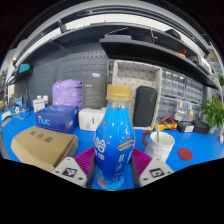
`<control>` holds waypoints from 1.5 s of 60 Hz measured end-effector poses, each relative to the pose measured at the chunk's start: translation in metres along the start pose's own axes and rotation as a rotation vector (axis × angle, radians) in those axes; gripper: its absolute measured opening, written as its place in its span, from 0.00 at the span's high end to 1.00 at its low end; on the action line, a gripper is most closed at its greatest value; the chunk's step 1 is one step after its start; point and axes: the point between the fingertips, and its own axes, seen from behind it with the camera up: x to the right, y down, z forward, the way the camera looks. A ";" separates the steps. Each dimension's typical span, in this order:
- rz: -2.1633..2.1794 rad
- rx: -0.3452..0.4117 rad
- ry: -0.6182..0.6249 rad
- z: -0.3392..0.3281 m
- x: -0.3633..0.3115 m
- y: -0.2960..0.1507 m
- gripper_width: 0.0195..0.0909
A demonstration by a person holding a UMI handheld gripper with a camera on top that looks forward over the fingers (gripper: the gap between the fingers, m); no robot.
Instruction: Pour water
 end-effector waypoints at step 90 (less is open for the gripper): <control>1.892 -0.171 -0.244 0.052 0.020 -0.092 0.72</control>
